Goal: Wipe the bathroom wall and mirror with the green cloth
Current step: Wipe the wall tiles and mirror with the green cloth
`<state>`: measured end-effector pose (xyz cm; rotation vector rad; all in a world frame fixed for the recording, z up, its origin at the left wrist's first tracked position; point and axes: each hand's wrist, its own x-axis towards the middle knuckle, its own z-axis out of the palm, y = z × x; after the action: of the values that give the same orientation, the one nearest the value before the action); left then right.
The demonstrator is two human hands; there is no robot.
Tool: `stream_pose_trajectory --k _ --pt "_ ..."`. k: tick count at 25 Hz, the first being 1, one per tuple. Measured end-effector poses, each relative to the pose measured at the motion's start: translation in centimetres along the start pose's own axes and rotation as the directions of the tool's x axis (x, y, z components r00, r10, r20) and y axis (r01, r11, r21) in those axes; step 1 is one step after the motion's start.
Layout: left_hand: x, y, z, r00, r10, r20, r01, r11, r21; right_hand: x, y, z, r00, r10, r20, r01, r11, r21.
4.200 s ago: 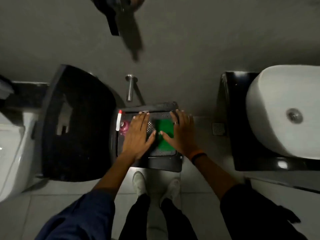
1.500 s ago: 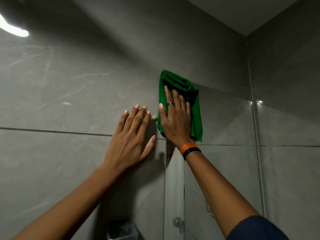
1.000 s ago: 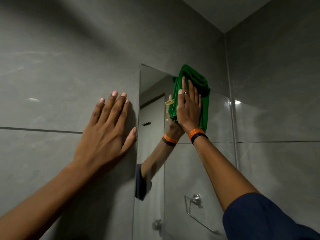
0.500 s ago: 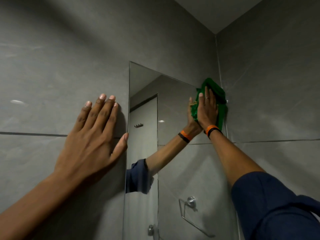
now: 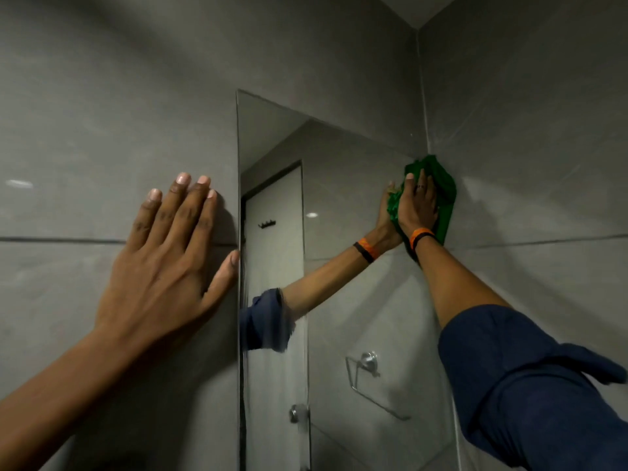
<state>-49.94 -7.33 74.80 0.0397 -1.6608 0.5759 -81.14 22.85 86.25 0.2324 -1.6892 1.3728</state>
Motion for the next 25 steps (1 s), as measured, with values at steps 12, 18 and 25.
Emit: stream_pose_trajectory --k 12,18,25 --pt "-6.2 1.3 -0.7 0.973 0.208 0.097 -0.19 0.968 -0.164 -20.2 13.1 -1.1 0.951 0.31 -0.005 -0.31 0.951 0.001" --pt "-8.0 1.3 -1.1 0.959 0.258 0.117 -0.228 0.948 -0.222 -27.4 17.4 -1.5 0.876 0.483 -0.022 -0.482 0.876 0.012" --pt "-8.1 1.3 -0.7 0.949 0.286 0.13 -0.254 0.942 -0.22 -33.9 21.8 -2.0 0.75 0.661 -0.002 -0.661 0.75 0.036"
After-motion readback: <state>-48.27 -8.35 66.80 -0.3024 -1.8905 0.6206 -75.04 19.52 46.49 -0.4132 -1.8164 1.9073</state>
